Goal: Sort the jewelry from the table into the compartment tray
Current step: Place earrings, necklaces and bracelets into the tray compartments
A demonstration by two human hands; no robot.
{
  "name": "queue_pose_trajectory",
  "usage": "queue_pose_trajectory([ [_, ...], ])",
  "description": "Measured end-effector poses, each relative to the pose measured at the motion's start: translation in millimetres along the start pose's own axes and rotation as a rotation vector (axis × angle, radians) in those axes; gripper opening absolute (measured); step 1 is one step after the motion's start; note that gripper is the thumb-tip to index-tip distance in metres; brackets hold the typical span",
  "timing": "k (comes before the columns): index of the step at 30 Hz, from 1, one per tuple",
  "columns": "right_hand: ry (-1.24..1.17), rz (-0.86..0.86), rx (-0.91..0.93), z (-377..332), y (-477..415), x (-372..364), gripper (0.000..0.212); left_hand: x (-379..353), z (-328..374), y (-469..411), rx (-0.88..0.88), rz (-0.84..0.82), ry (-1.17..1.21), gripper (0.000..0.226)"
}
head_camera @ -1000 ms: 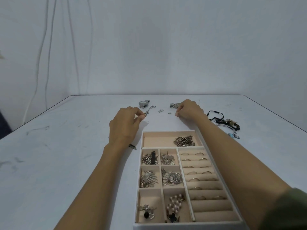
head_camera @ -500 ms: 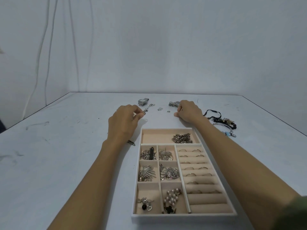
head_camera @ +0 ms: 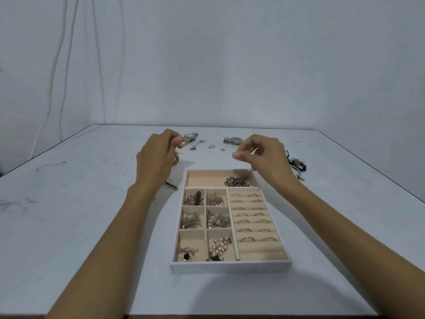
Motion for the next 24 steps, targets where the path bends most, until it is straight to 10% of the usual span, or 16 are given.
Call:
queue_pose_trajectory([
  [9,-0.352,-0.075,-0.079,-50,101,31,0.01,19,7,31,-0.04,-0.063,0.223,0.021],
  [24,-0.107,-0.172,-0.052,-60,139,47,0.018,39,27,85,-0.215,-0.179,0.407,0.017],
])
Point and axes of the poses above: each hand's wrist, its own y-axis away from the middle knuckle, its own x-axis out of the back of the hand, z = x × y, the point moved 2 cm from there along -y, towards the middle knuckle, and after that the axes turned 12 degrees about x, right-handed, at the moved point
